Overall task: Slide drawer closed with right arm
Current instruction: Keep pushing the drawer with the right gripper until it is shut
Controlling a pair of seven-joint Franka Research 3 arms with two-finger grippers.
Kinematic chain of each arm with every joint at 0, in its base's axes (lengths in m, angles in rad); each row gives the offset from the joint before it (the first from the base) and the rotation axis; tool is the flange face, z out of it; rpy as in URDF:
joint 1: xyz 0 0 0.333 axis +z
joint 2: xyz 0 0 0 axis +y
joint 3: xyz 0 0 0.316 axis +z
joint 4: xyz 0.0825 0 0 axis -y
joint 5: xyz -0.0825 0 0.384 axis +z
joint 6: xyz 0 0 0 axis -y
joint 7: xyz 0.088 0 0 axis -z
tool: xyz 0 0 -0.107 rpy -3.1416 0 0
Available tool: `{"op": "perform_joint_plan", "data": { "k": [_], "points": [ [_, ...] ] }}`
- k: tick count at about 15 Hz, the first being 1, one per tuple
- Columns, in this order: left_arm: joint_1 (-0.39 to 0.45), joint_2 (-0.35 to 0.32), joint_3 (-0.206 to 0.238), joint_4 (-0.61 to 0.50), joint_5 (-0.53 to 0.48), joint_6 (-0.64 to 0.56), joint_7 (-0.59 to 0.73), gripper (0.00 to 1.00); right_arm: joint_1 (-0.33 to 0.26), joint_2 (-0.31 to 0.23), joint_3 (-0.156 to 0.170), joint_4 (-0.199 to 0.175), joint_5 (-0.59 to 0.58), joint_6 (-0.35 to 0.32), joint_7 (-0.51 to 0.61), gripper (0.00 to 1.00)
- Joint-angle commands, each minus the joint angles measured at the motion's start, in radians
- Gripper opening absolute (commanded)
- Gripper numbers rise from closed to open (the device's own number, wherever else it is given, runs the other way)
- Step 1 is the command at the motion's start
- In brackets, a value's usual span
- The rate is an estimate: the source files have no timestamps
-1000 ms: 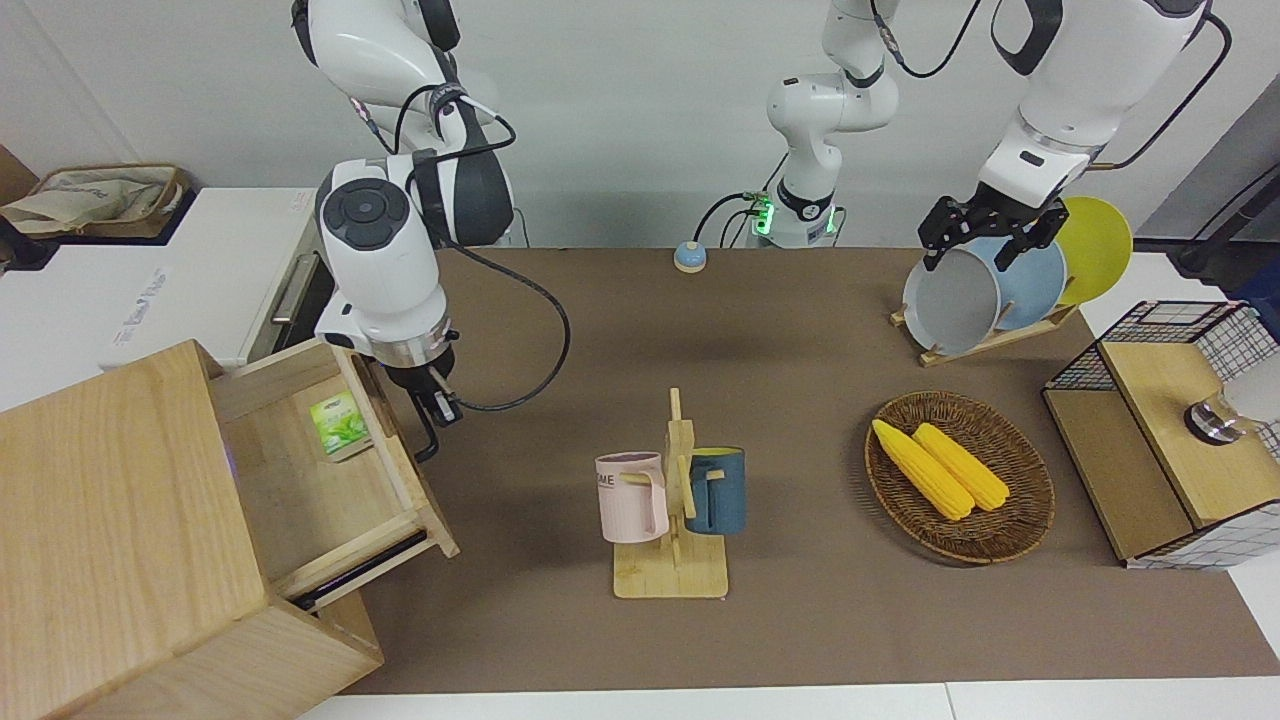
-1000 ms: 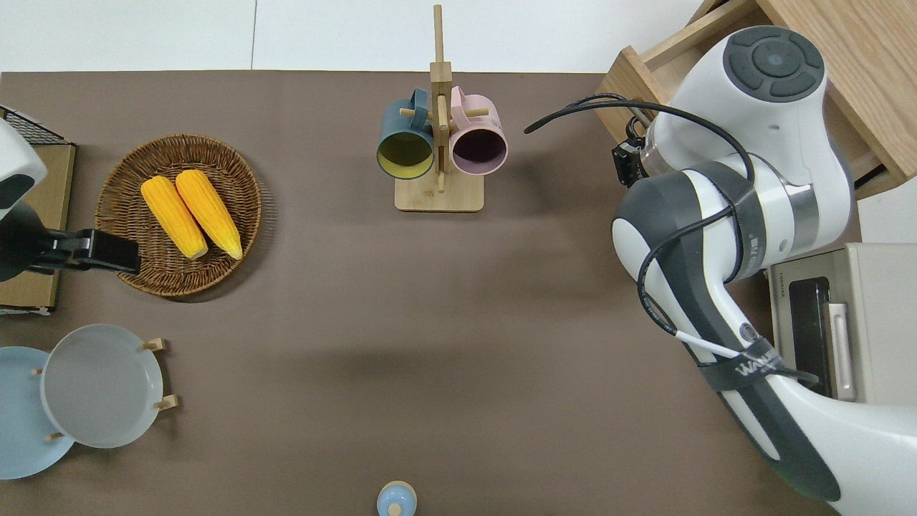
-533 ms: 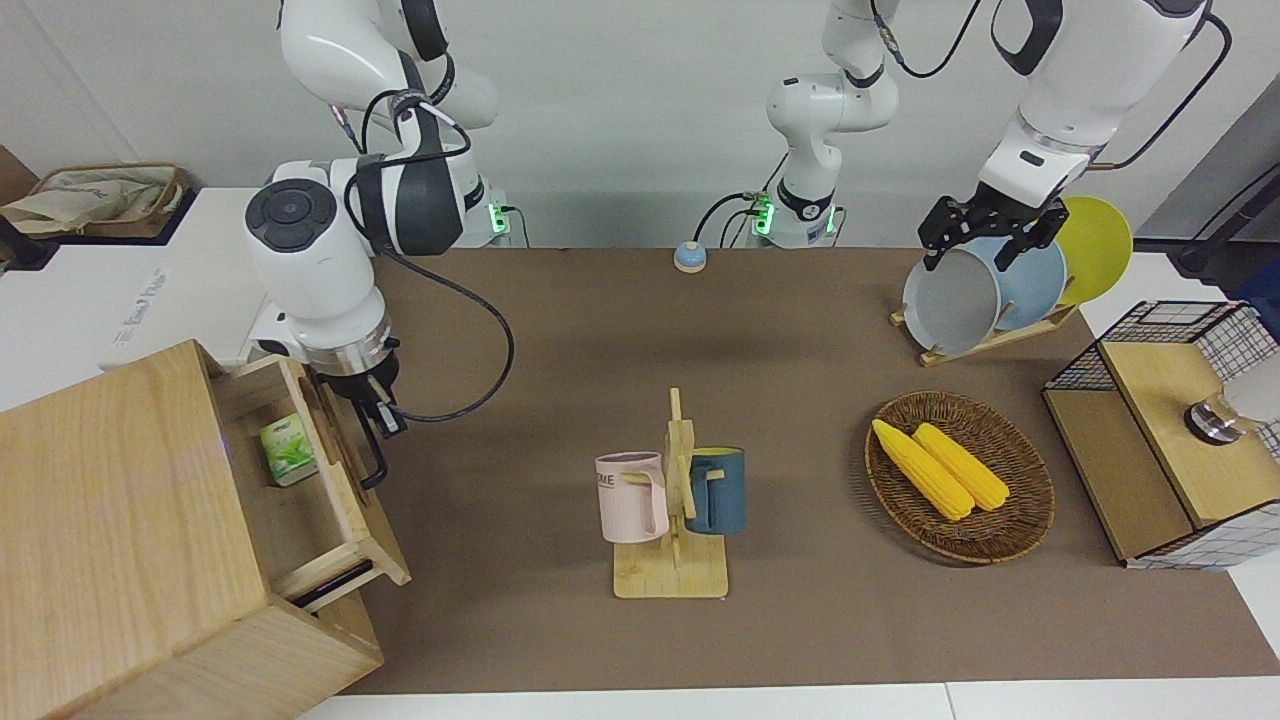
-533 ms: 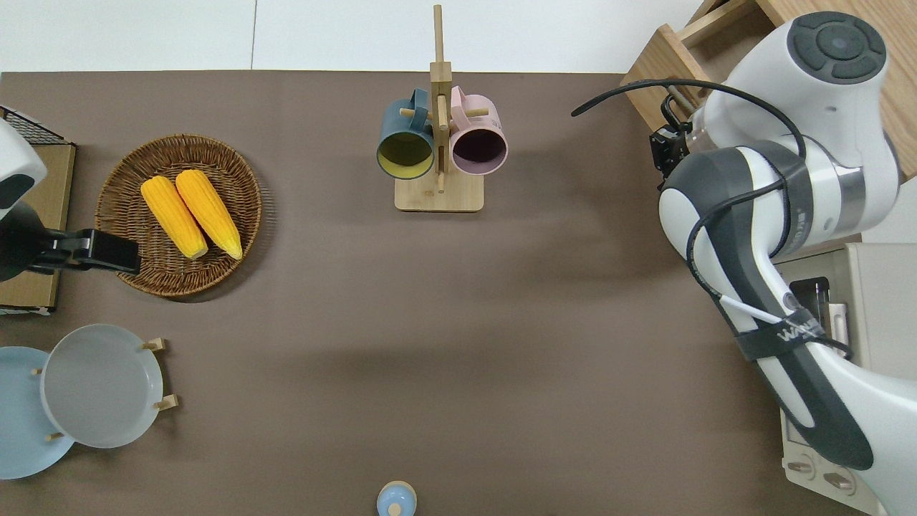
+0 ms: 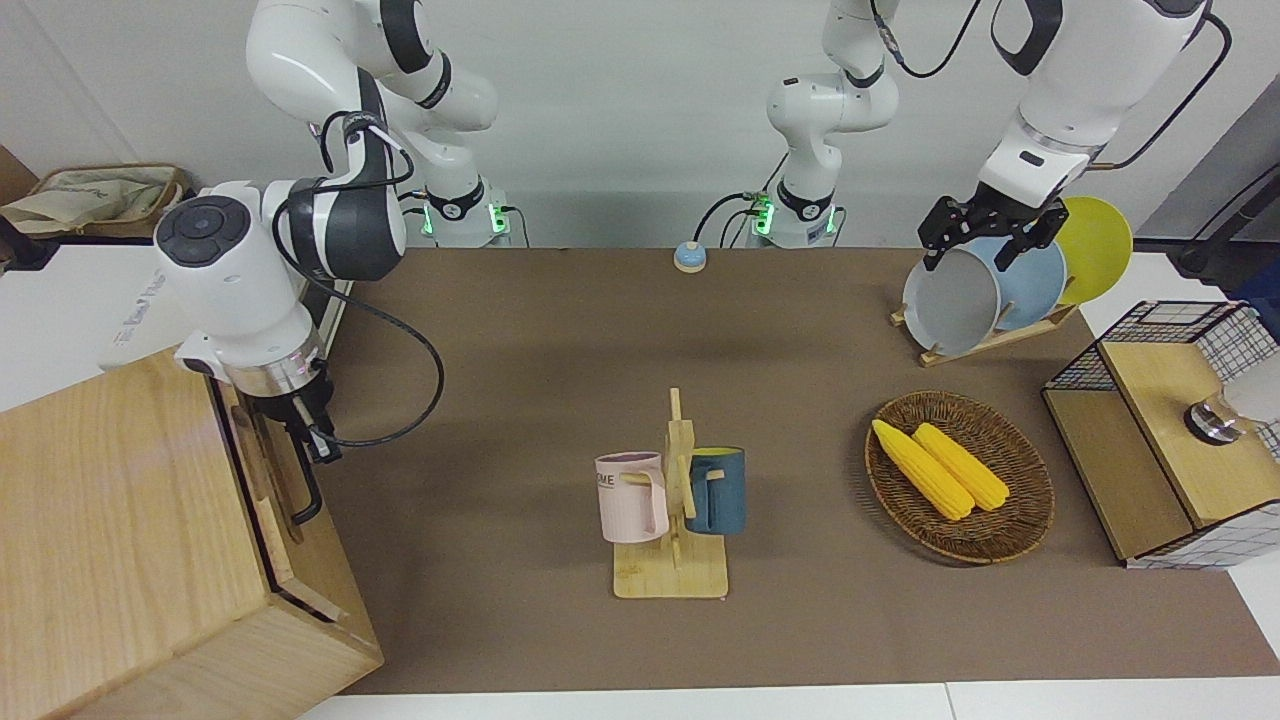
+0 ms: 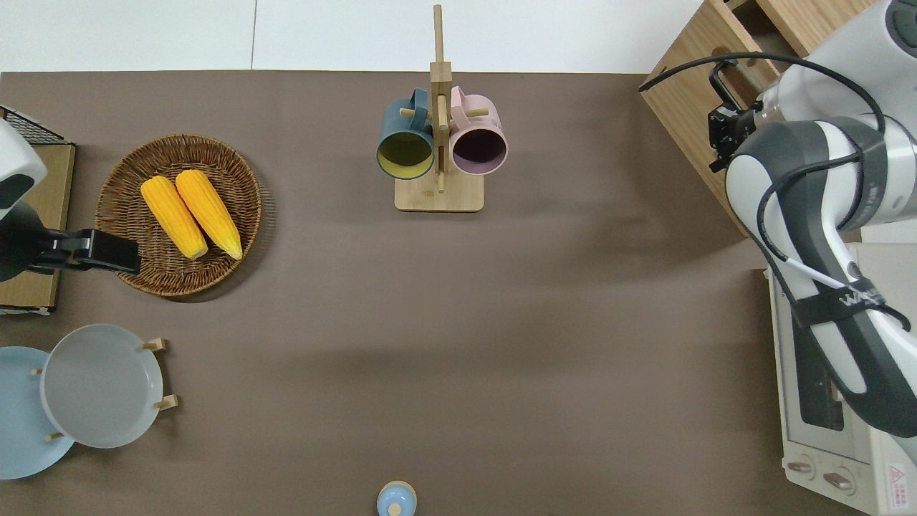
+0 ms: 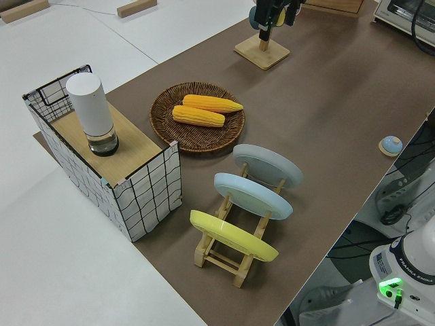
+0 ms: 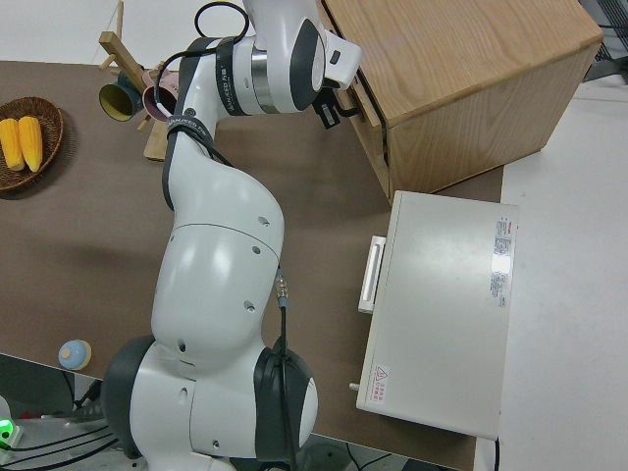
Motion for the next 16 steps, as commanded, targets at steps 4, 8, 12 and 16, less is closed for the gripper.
{"op": "perform_joint_plan", "data": {
  "k": [4,8,12,16],
  "points": [
    [0.004,0.011,-0.006,0.026,0.017,-0.02,0.01,0.99,-0.053,0.029,0.024,0.043,-0.022,0.043,-0.044,0.0],
    [0.004,0.011,-0.006,0.024,0.017,-0.02,0.01,0.99,-0.038,0.028,0.024,0.041,-0.021,0.039,-0.043,0.0],
    [0.004,0.011,-0.006,0.024,0.017,-0.02,0.01,0.99,0.024,0.011,0.034,0.034,-0.01,0.001,-0.049,0.0],
    [0.004,0.011,-0.006,0.026,0.017,-0.02,0.01,0.99,0.036,-0.089,0.131,-0.023,-0.006,-0.11,-0.106,0.0]
  ]
}}
